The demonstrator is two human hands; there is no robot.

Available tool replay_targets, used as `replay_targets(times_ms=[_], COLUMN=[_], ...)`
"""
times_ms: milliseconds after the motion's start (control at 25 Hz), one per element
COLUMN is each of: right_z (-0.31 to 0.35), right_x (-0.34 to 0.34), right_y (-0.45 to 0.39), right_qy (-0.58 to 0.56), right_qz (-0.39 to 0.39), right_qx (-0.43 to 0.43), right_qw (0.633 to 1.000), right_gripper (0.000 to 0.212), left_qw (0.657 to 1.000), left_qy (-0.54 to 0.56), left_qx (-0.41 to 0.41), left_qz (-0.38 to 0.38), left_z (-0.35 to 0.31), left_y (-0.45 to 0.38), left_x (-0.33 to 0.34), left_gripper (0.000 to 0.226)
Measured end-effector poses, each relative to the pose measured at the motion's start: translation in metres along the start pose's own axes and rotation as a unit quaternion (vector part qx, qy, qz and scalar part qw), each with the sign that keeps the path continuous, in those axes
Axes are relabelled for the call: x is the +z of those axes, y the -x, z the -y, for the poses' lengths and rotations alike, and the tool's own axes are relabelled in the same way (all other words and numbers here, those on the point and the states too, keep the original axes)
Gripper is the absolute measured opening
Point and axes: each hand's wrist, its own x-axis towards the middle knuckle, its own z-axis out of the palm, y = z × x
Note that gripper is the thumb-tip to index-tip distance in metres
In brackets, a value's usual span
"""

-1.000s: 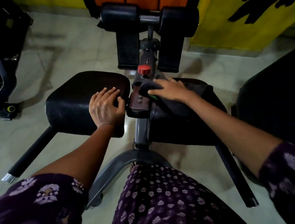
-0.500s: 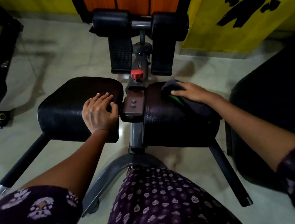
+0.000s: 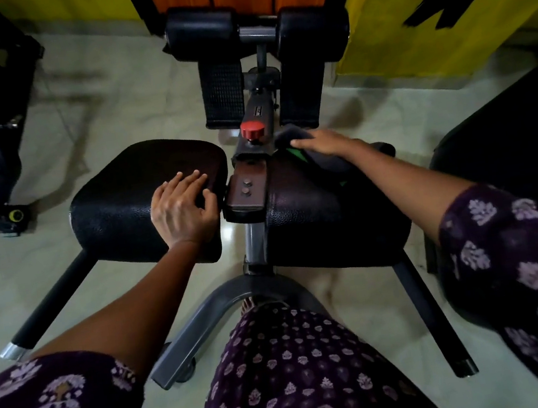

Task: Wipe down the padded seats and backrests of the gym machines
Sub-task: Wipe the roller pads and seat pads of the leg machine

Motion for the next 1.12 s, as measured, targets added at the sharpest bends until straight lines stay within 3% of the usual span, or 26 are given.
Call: replay_targets(times_ms=[240, 440, 560, 680, 800, 880, 1000, 1120], right_z=[-0.058, -0.073, -0.069, -0.061, -0.039, -0.018, 0.014, 0.036], right_x=[-0.029, -0.019, -0.009, 0.011, 0.051, 0.08, 0.112, 0.128], right_y=[0.011, 0.051, 0.089, 0.132, 0.169, 0.177, 0.174, 0.162], right_qy=[-0.077, -0.143, -0.157, -0.097, -0.001, 0.041, 0.079, 0.139], right_qz=[-0.057, -0.099, -0.13, -0.216, -0.348, -0.395, -0.416, -0.373], right_qx=[0.11, 0.089, 0.1, 0.106, 0.128, 0.132, 0.08, -0.017], right_qw=[0.989, 0.981, 0.974, 0.966, 0.929, 0.908, 0.902, 0.917], right_gripper=[0.059, 0.044, 0.047, 0.045, 0.05, 0.052, 0.055, 0.058], left_qw=[1.0, 1.0, 0.999, 0.998, 0.996, 0.995, 0.994, 0.992], left_qy=[0.007, 0.001, 0.022, 0.04, 0.058, 0.061, 0.068, 0.085], left_qx=[0.0, -0.009, -0.023, -0.034, -0.038, -0.04, -0.035, -0.039], left_qz=[0.001, 0.028, 0.036, 0.043, 0.054, 0.067, 0.075, 0.086], left_z=[0.001, 0.001, -0.004, -0.01, -0.012, -0.011, -0.011, -0.013], left_y=[-0.001, -0.001, 0.0, 0.0, -0.002, -0.003, -0.002, -0.001], left_x=[0.003, 0.002, -0.004, -0.007, -0.011, -0.012, -0.011, -0.011], left_gripper=[0.038, 0.039, 0.038, 0.038, 0.04, 0.041, 0.041, 0.039])
